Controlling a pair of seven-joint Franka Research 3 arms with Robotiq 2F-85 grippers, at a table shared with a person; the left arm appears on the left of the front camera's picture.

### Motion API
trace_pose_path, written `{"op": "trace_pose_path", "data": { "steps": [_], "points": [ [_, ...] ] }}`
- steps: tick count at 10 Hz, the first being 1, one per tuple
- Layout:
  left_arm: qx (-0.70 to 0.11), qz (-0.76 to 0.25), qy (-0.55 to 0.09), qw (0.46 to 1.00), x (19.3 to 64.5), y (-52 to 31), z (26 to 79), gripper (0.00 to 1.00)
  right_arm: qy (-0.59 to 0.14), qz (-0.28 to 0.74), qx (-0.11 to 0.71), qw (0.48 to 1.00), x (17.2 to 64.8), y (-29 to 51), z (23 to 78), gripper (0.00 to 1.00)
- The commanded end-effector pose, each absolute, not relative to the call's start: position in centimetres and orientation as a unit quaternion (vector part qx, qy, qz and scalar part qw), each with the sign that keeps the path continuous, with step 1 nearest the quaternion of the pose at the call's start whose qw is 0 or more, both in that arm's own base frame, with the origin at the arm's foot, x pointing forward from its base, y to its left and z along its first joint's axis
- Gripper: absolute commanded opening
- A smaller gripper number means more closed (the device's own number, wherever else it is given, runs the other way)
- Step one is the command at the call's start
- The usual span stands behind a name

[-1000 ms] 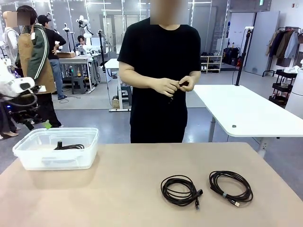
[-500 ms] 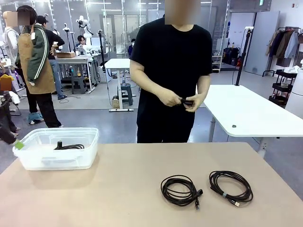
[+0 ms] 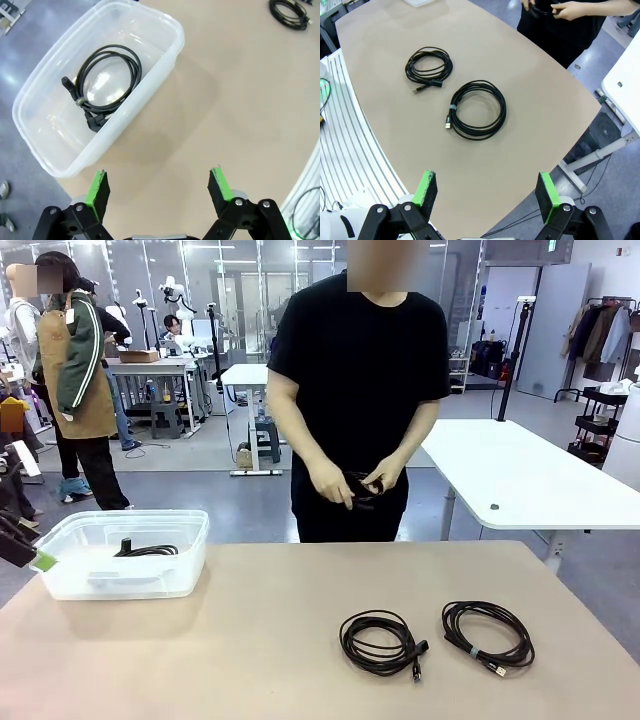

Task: Organize and store the cables.
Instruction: Place the Power Cable into the Organizing box.

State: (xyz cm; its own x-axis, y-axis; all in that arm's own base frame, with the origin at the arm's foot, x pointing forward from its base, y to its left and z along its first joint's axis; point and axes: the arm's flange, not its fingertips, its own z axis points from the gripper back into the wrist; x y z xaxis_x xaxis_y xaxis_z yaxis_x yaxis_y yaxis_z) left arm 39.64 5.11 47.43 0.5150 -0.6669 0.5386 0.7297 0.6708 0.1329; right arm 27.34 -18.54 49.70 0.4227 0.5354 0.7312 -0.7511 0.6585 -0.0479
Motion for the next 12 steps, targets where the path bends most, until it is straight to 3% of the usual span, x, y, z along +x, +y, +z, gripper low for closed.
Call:
{"op": "trace_pose_path", "data": {
  "steps": [1,2,12],
  "points": [
    [-0.081,-0.378,-0.252,0.887,41.3,5.4,48.5,1.0,-0.377,0.394,0.145,0.826,27.2,-18.6,49.7,1.0],
    [-0.055,-0.402,-0.284,0.869,39.6,5.1,47.4,1.0,-0.377,0.394,0.145,0.826,27.2,-18.6,49.7,1.0],
    [-0.055,-0.402,-0.284,0.869,39.6,5.1,47.4,1.0,-0.377,0.394,0.145,0.826,27.2,-18.6,49.7,1.0]
  ]
}}
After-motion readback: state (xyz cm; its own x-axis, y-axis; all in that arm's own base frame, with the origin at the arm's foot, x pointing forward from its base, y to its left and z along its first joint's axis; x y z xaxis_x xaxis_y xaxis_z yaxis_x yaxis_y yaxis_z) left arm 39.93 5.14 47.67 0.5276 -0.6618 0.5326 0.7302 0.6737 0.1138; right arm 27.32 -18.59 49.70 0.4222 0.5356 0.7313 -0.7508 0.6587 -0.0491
